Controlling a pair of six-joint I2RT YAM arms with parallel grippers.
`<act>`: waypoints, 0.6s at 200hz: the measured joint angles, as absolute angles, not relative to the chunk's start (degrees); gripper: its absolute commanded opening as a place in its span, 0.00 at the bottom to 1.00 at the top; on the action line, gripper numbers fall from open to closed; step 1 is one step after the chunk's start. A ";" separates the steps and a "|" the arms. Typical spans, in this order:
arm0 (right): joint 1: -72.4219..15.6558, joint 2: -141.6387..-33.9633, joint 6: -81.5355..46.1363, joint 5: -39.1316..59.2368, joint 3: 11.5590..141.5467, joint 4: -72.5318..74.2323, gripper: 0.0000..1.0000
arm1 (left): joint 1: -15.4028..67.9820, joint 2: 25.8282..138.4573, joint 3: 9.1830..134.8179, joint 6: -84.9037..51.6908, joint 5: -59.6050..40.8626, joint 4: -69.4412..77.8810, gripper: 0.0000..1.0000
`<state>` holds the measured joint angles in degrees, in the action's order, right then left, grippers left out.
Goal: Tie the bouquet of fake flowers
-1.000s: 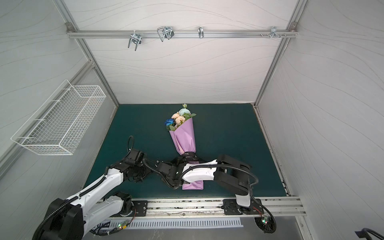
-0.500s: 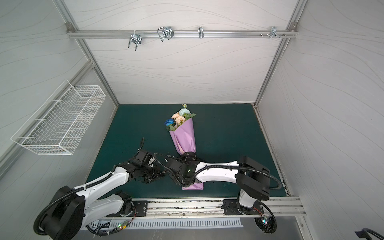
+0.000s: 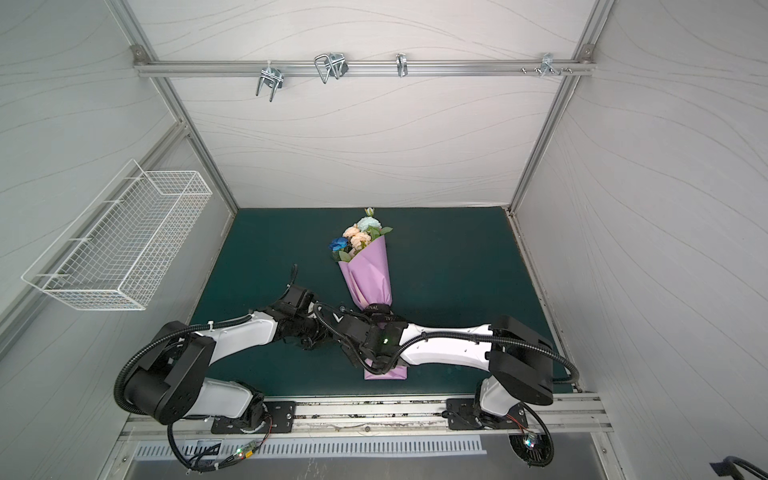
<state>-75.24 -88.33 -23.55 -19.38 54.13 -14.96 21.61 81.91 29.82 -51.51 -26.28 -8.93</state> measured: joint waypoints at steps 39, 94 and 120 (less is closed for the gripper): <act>-75.22 -87.88 -22.68 -16.97 53.45 -13.91 0.00 | 18.28 83.94 33.32 -49.28 -18.70 -8.58 0.06; -75.40 -93.62 -21.12 -11.00 55.66 -14.31 0.32 | 17.91 82.39 34.85 -47.35 -12.60 -12.95 0.07; -75.24 -92.88 -20.38 -9.04 55.66 -15.59 0.35 | 17.76 78.06 35.99 -45.45 -10.68 -19.38 0.11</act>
<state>-75.24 -92.88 -20.38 -9.04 55.66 -15.59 17.76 78.06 35.99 -45.45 -10.68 -19.38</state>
